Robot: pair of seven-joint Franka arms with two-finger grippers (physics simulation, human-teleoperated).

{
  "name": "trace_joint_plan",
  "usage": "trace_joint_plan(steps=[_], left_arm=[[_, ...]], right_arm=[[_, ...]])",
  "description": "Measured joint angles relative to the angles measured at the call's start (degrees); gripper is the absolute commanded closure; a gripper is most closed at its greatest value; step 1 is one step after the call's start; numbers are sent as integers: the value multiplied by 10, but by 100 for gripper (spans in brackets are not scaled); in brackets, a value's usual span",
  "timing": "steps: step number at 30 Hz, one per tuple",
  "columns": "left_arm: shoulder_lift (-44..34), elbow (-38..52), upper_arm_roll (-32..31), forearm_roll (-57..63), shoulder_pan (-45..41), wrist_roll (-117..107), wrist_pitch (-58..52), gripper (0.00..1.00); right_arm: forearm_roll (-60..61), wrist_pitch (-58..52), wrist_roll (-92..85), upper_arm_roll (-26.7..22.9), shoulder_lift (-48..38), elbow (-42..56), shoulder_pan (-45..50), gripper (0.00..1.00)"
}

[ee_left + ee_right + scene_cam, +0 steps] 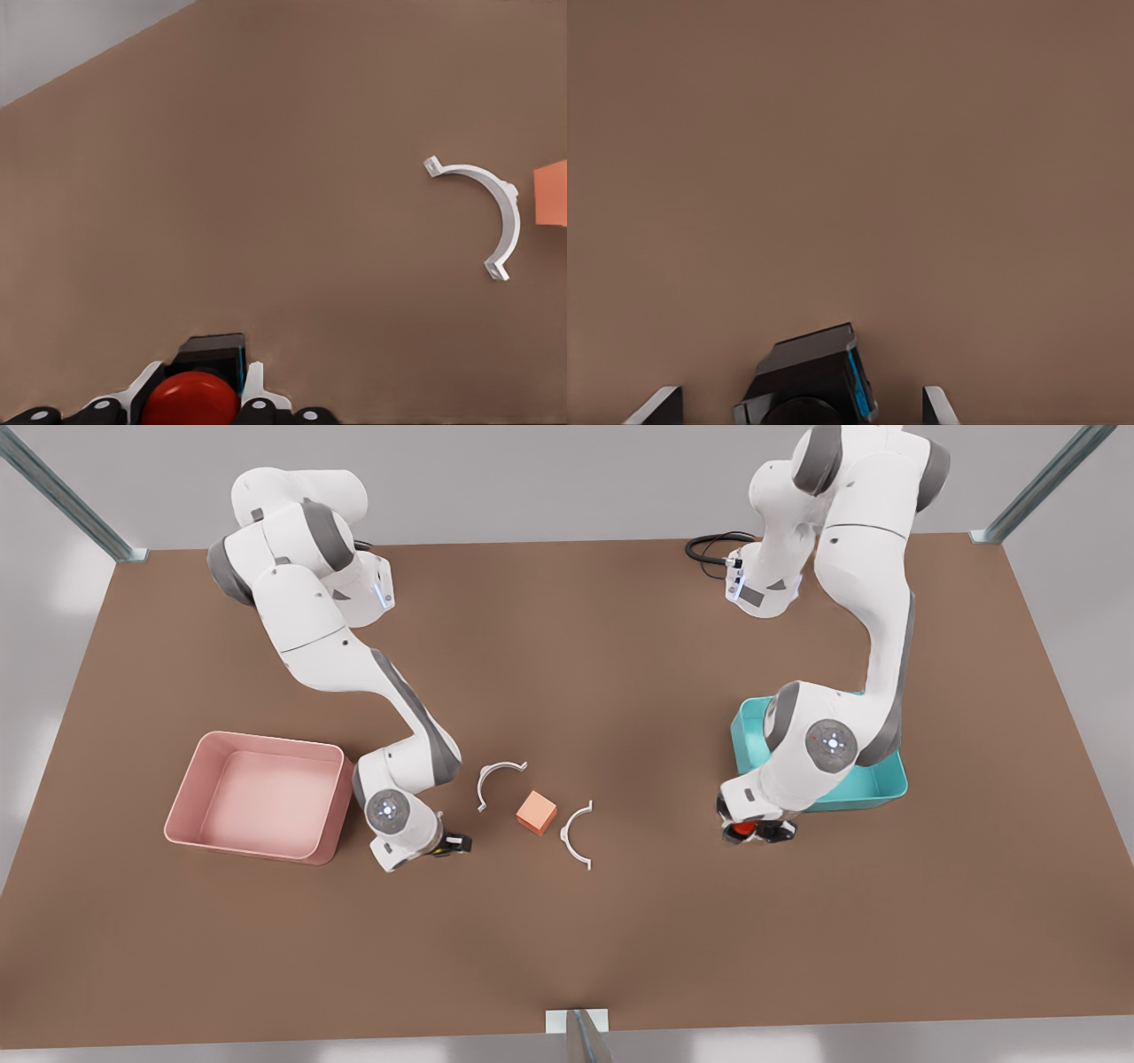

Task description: Place the red button in the blue storage box with the left arm, and place the yellow button in the pink storage box with the right arm

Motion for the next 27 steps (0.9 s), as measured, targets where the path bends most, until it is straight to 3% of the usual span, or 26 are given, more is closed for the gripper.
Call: trace_joint_plan(steps=[1, 3, 4, 8, 9, 10, 12, 18, 24, 27], left_arm=[[-14, -1, 0, 0, 23, 9, -27, 51], [-32, -9, 1, -1, 76, 34, -76, 51], [-51, -29, 1, -1, 101, 48, -96, 51], [-109, -134, 4, 3, 151, 108, -148, 50], [-112, -155, 6, 5, 152, 122, -155, 50], [-112, -173, 7, 6, 152, 135, -159, 47], [-100, -191, 8, 7, 152, 159, -165, 0], [-78, -180, 6, -13, 153, 207, -172, 0], [-109, 76, 5, 7, 116, 125, -221, 0], [-152, 107, 7, 23, 120, 70, -261, 0]], right_arm=[[0, 2, 2, 0, 0, -1, 0, 0], [1, 5, 4, 1, 0, -1, 0, 42], [2, 5, 5, 1, 0, -1, 0, 49], [6, 5, 5, 2, 0, -1, -1, 57], [8, 6, 4, 2, 0, -1, -2, 64], [9, 6, 3, 2, -1, 0, -3, 66], [11, 4, 1, 1, -7, 1, -5, 66], [11, -26, -14, 1, -89, -21, -41, 66], [10, -70, -63, 2, -178, -95, -146, 66], [9, -84, -99, 2, -213, -141, -201, 66]])
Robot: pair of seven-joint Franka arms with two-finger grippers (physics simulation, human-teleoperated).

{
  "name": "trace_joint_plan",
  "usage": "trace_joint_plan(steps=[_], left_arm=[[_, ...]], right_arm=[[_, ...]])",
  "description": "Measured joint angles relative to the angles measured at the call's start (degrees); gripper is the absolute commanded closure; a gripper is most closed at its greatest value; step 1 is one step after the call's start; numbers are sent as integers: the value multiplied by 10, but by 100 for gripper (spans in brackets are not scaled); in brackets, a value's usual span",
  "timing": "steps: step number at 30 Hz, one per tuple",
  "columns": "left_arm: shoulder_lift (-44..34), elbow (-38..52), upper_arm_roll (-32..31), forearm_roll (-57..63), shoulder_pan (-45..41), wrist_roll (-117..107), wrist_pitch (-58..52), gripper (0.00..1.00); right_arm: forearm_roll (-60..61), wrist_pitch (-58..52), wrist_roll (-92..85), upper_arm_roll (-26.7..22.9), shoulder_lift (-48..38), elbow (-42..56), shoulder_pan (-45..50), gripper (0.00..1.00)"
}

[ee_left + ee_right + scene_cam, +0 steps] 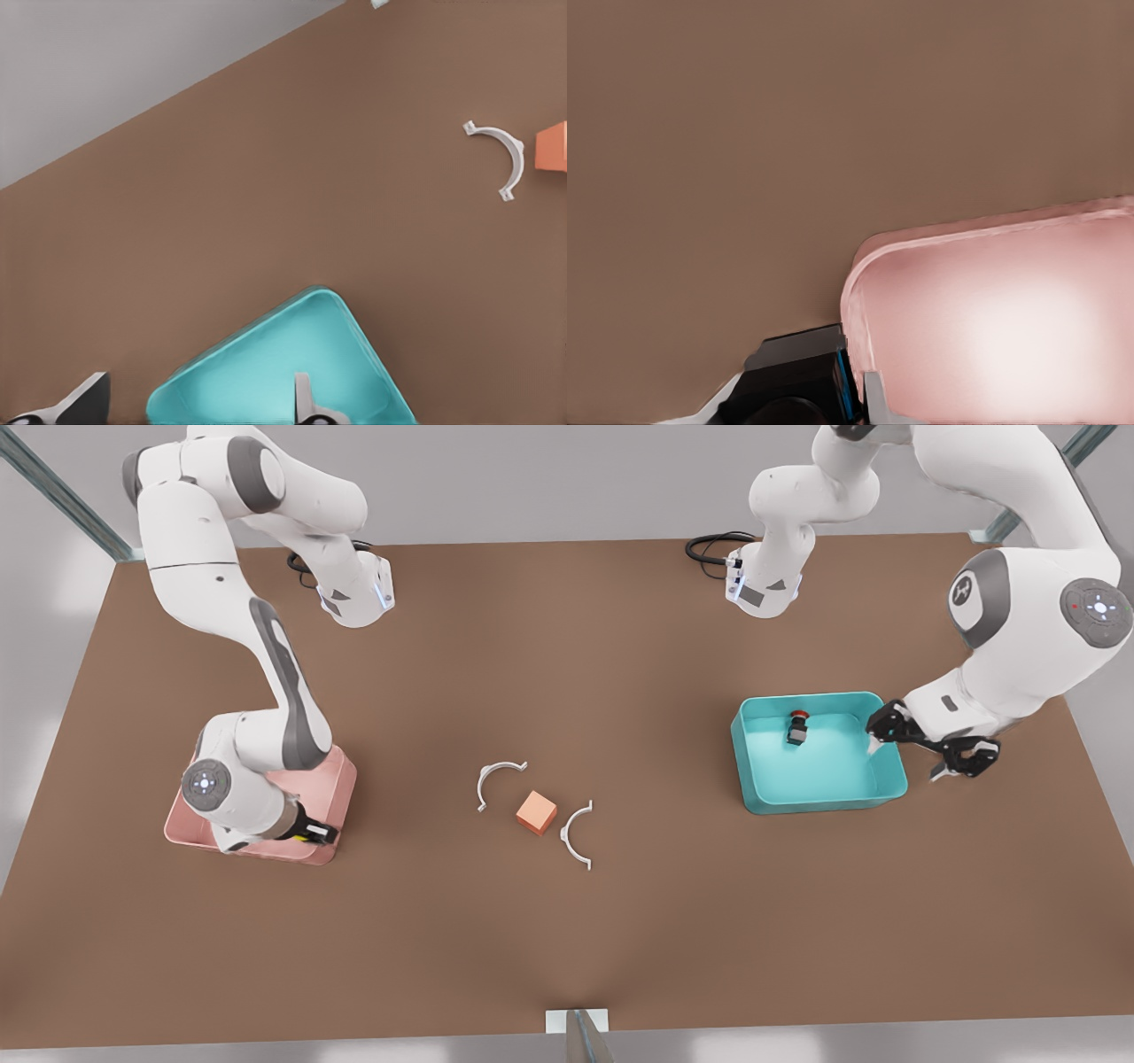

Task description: Place the red button in the blue storage box with the left arm, and place the yellow button in the pink storage box with the right arm

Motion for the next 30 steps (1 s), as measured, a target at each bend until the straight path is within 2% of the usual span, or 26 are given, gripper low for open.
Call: trace_joint_plan(steps=[10, 12, 15, 17, 22, 25, 26, 28, 30], left_arm=[[16, 3, 5, 11, 9, -128, -54, 0], [16, 3, 5, 12, 9, -146, -58, 0], [16, 3, 5, 12, 10, -169, -62, 0], [16, 3, 5, 11, 10, -183, -63, 0], [16, 3, 5, 10, 8, -211, -66, 0], [16, 3, 5, 11, 8, -224, -67, 0], [16, 3, 5, 11, 8, -228, -67, 0], [16, 3, 5, 11, 8, -235, -67, 0], [16, 3, 5, 11, 8, -242, -67, 0]], right_arm=[[0, -17, -115, 3, -40, -115, -86, 65], [-5, -20, -131, 3, -44, -123, -89, 1], [-9, -48, -148, 3, -42, -85, -88, 0], [-11, -84, -158, 16, -51, -21, -84, 0], [-44, -179, -172, 89, -195, 60, -76, 0], [-30, -254, -176, 98, -220, 147, -46, 0], [-27, -275, -177, 87, -221, 161, -24, 0], [-23, -307, -180, -3, -223, 173, 82, 0], [-20, -331, -182, -37, -223, 175, 128, 0]])
